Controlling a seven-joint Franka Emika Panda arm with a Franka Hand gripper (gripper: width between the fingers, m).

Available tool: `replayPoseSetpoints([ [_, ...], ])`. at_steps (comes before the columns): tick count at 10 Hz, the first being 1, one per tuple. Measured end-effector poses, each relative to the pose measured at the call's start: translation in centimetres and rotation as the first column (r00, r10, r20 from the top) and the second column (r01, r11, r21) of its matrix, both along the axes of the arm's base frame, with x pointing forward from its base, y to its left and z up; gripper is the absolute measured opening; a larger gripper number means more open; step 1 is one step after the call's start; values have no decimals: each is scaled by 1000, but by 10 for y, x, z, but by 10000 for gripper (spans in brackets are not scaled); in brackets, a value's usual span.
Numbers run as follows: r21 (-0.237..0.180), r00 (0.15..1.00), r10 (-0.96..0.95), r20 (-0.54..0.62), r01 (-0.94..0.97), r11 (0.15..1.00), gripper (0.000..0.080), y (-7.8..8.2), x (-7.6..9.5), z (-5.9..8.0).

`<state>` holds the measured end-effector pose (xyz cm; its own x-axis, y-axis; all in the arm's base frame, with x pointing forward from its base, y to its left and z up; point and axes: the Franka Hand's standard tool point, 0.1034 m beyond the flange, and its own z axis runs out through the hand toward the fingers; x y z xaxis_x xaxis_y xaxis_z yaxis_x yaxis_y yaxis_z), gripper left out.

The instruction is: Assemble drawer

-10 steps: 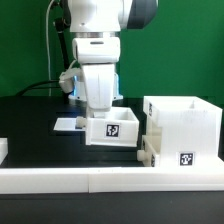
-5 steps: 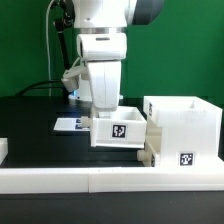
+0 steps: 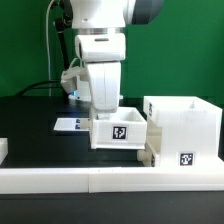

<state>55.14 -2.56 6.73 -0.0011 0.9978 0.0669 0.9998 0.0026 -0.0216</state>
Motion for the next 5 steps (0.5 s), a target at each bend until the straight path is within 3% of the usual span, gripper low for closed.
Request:
replayPoseSetpoints([
  [5,9,1000,12,-10,-12,1000,41,6,-1,-8],
])
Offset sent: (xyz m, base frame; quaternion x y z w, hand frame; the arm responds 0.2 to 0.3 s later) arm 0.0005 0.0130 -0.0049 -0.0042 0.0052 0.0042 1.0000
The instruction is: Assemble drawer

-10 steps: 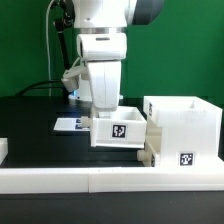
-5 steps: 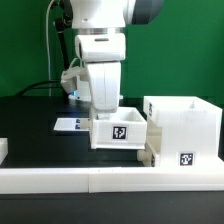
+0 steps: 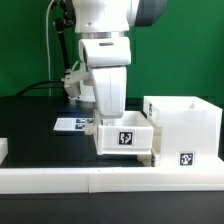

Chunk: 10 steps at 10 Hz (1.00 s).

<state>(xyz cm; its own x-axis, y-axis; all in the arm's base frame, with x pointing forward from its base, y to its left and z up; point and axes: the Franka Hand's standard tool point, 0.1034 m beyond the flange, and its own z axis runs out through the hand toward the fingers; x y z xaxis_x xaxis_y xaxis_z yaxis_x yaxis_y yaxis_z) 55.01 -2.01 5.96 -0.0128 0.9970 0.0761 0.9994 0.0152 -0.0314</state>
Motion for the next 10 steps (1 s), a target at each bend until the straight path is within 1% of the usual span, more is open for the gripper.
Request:
replayPoseSetpoints([
  [2,1,1000,6,-2,-6,1000,41,-4,-1,-1],
  [4,3,1000,11,-1,-11,1000,41,-4,-1,-1],
  [7,2,1000,6,1,-6,1000,41,3,0,1],
  [10,3,1000,8,0,-8,1000,41,7,0,0],
])
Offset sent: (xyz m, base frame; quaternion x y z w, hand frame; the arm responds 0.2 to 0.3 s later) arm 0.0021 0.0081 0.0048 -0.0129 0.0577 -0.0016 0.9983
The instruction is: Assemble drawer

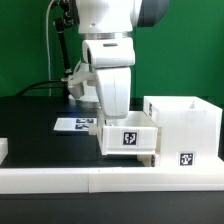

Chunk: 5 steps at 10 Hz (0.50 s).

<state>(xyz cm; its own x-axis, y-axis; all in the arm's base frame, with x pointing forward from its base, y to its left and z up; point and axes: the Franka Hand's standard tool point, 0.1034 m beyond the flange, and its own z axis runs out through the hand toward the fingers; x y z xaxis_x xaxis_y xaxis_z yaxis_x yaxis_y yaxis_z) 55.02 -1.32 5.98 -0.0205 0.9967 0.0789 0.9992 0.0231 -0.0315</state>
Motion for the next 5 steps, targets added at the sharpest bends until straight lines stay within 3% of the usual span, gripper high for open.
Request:
replayPoseSetpoints([
  [5,1,1000,4,-5,-4,1000,41,4,-3,-2],
])
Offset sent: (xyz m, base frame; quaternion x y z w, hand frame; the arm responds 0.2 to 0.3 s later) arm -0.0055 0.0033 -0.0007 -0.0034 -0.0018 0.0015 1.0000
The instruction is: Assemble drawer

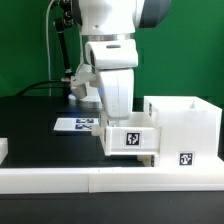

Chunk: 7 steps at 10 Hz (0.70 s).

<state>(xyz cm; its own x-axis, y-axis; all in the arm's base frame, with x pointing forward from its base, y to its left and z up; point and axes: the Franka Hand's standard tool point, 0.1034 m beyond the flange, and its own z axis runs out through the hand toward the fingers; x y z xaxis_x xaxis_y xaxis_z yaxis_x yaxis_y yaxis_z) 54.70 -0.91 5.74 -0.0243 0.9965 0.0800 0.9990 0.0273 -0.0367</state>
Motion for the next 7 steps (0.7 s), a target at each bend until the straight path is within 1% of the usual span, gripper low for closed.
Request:
replayPoseSetpoints([
  [4,2,1000,0,15,0,1000,41,1,-1,-2],
  [7,2,1000,1,18,-1,1000,41,6,1,0],
])
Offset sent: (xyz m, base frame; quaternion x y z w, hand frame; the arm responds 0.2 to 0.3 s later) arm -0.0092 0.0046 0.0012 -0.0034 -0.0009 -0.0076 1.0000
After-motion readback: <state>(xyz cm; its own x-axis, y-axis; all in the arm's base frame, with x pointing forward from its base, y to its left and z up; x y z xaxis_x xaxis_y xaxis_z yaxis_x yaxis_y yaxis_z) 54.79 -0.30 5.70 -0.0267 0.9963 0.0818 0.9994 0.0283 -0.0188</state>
